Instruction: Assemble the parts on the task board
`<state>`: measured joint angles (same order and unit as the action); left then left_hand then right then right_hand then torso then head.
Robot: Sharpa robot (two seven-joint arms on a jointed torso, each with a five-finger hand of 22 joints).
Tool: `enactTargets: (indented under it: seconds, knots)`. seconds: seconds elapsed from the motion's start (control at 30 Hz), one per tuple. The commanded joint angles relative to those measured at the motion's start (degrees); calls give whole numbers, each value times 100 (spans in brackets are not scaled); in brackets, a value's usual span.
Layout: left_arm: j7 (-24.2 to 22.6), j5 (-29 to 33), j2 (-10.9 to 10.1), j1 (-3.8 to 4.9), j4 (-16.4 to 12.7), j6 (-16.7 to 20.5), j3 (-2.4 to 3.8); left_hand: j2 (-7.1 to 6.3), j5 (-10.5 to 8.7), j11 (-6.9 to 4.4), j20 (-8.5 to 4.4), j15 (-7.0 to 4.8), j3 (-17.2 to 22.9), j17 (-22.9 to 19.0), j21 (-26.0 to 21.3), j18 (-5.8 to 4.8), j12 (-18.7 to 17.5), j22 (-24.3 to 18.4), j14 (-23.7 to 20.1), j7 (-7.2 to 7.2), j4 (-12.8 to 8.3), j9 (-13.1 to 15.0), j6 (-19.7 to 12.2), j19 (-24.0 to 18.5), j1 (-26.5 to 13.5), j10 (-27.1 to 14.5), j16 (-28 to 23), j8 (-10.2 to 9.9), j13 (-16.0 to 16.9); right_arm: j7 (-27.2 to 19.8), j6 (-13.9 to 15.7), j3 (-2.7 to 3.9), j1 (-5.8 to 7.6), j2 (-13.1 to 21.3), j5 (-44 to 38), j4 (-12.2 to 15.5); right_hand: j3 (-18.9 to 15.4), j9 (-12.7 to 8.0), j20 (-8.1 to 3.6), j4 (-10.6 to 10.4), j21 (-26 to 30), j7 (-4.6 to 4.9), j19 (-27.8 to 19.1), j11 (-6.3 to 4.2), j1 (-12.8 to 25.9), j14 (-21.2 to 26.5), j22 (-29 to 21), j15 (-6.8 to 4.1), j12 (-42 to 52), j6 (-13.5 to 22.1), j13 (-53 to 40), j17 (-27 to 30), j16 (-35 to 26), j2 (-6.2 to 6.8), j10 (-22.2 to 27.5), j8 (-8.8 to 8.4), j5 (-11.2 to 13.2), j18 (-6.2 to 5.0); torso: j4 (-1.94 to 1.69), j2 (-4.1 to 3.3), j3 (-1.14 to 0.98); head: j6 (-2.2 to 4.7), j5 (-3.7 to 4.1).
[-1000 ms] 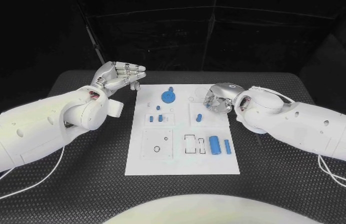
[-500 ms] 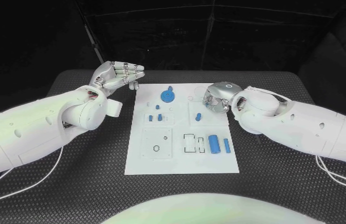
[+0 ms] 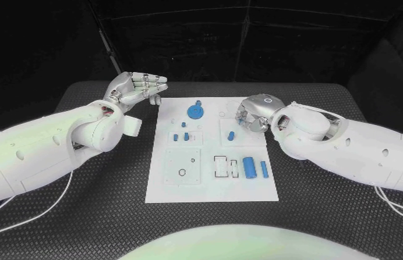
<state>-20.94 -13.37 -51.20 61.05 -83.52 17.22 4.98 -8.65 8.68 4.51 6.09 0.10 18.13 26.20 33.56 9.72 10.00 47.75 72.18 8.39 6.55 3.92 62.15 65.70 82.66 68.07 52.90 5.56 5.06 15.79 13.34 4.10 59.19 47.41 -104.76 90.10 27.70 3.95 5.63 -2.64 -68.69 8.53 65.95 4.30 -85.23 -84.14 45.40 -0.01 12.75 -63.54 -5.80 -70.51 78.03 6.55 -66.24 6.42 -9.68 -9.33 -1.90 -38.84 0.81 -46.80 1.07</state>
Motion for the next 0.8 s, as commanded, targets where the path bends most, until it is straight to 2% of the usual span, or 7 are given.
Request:
enactTargets:
  seconds: [0.03,0.23,0.53,0.67,0.7,0.8]
  knots:
    - [-71,80,-3,4,-8,-27,6,53,-17,20,-4,-2,1,-10,-29,75,16,-11,-53,36,-26,-8,24,-47,15,-17,-41,-25,-7,44,271,6,10,51,-118,129,31,10,4,10,-37,2,35,8,55,-259,15,-33,-30,-43,11,-12,29,1,-45,-29,17,116,-10,1,5,11,0]
    - [-69,84,-8,2,-14,-33,6,53,-17,24,-2,1,-1,-15,-39,75,14,-18,-56,40,-27,-9,19,-48,15,-26,-50,-29,-8,32,359,9,11,140,-115,441,42,10,4,19,-54,0,47,7,61,-261,43,-34,-33,-48,14,-25,39,5,-49,-30,16,120,-3,-6,4,10,-32]
    - [-76,96,28,0,-18,-55,6,55,-19,32,1,7,-5,-24,-55,74,12,-29,-60,49,-24,-11,9,-49,6,-40,-64,-38,-11,-84,502,11,10,34,27,1066,63,11,3,36,-80,-2,63,4,75,-266,86,-36,-36,-61,19,-50,59,14,-62,-31,11,126,-8,-11,5,-22,-162]
    - [-77,99,58,0,-11,-65,6,54,-20,35,3,10,-9,-27,-62,73,12,-34,-62,52,-21,-11,5,-49,0,-45,-70,-40,-12,-147,476,12,9,-141,121,1153,73,11,3,43,-80,-1,59,4,79,-267,81,-36,-39,-64,21,-51,62,12,-65,-33,7,125,-16,-11,8,-52,-238]
    - [-76,100,69,0,-9,-67,6,54,-20,35,3,10,-9,-27,-62,73,12,-34,-62,52,-21,-11,5,-49,0,-45,-70,-40,-12,-173,457,12,9,-218,152,1154,73,11,3,43,-80,-1,59,4,79,-267,81,-36,-39,-64,21,-51,62,12,-65,-33,7,125,-18,-10,12,-72,-284]
    - [-75,101,90,0,-2,-71,6,54,-20,35,3,10,-9,-27,-62,73,12,-34,-62,52,-21,-11,5,-49,0,-45,-70,-40,-12,-216,424,11,9,-343,199,1131,76,11,3,44,-78,-1,55,4,80,-266,75,-36,-40,-64,22,-49,61,11,-66,-34,6,124,-16,-12,17,-95,-353]
